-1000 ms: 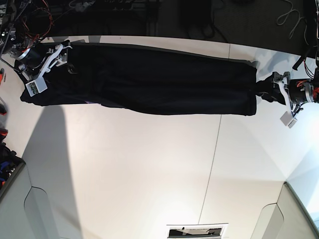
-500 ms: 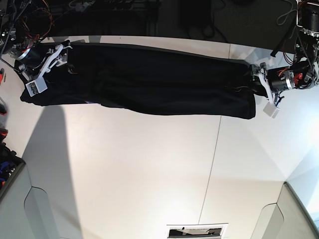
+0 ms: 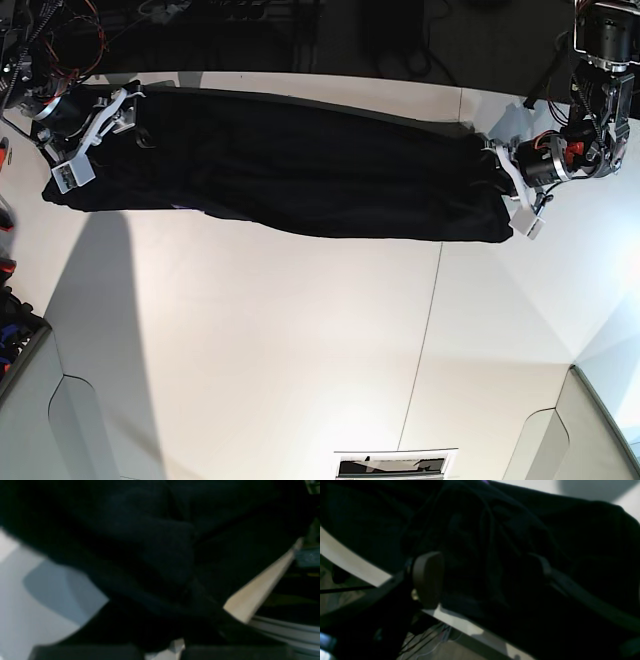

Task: Layout the t-shirt on the table in an organized manner, then fold the t-shirt properly
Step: 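Lower the hem onto the collar edge and release with both grippers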

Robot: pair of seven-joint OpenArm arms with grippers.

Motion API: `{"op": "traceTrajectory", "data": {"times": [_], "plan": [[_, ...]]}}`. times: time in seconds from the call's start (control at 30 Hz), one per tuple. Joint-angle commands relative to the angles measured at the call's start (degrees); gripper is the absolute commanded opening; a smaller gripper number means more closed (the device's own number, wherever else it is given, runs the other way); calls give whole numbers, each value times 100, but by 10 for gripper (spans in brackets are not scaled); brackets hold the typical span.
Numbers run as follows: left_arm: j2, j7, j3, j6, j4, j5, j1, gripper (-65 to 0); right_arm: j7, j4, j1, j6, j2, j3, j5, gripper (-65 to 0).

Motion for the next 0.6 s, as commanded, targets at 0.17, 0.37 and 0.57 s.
{"op": "traceTrajectory", "data": {"times": [0.17,0.37,0.57], "plan": [[-321,37,-949,132,31,704,-463,-650,114,378,33,13,79,50,96,-197],[-739,-428,-975,132,57,1561,-673,-650,225,393,50,15,61,50,94,-197],[-890,-444,-968,132,1152,1937,-551,-650,271,391,146,15,48,50,74,-197]]}}
